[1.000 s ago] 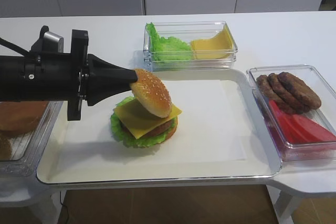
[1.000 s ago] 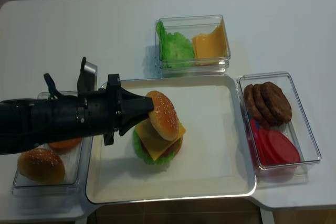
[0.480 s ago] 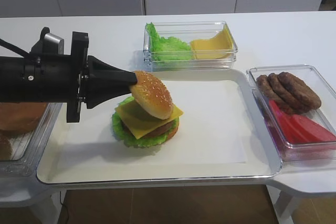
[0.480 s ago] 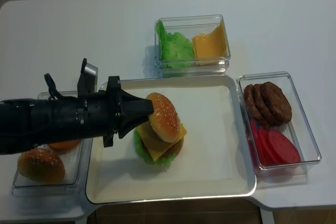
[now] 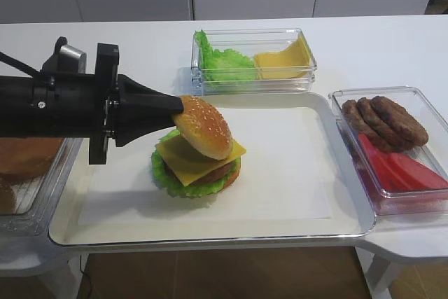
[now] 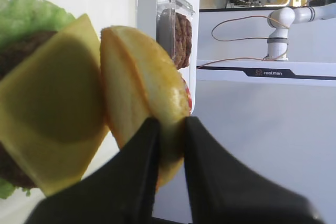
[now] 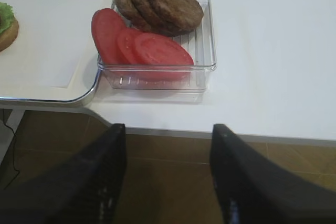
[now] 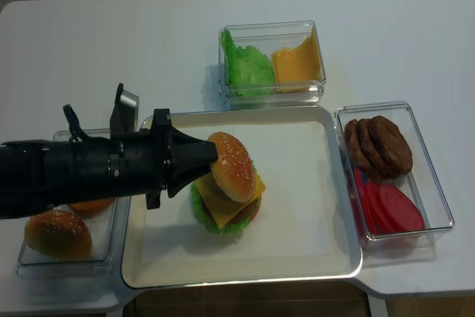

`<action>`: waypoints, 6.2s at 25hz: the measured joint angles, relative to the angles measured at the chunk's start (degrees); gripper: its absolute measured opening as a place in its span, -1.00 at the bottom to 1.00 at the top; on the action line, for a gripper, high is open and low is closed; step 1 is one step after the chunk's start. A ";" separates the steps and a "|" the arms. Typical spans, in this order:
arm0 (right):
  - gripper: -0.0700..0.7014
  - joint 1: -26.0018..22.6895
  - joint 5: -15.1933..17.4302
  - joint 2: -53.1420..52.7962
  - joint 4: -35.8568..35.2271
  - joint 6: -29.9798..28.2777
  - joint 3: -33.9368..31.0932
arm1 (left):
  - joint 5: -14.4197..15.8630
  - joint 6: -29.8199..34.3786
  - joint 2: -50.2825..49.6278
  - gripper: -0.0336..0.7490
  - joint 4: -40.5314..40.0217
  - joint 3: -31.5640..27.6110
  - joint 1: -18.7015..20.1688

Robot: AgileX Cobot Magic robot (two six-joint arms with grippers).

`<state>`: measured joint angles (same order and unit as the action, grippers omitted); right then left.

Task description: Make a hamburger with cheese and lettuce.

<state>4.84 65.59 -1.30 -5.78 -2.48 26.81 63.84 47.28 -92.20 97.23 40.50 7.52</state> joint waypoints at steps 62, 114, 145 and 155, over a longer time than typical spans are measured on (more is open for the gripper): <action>0.23 0.00 0.00 0.00 0.00 0.00 0.00 | -1.04 -3.03 0.00 -0.36 -11.41 -0.10 -2.88; 0.23 0.00 0.00 0.00 0.00 0.00 0.00 | -9.53 -3.31 4.93 0.04 -13.23 -0.22 -0.10; 0.23 0.00 0.00 0.00 0.00 0.00 0.00 | -10.64 -38.47 32.29 -0.01 -74.95 8.58 -7.47; 0.23 0.00 0.00 0.00 0.00 0.00 0.00 | -1.99 -52.37 45.42 -0.01 -100.07 8.58 -7.47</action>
<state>4.84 65.59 -1.30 -5.78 -2.48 26.81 61.85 -5.09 -46.78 -2.83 49.08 0.05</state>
